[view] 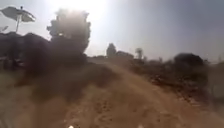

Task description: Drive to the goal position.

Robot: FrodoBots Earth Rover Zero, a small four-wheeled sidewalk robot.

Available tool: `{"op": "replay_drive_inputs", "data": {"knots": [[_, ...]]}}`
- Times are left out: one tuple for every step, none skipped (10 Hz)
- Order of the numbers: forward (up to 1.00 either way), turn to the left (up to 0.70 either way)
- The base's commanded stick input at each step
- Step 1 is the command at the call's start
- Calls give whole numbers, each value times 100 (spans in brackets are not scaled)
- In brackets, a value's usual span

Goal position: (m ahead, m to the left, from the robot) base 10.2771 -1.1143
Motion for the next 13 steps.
{"op": "replay_drive_inputs", "data": {"knots": [[70,5],[70,1],[70,0],[70,0],[70,0],[70,0],[70,0],[70,0],[70,0],[70,0],[70,0],[70,0],[70,-2]]}}
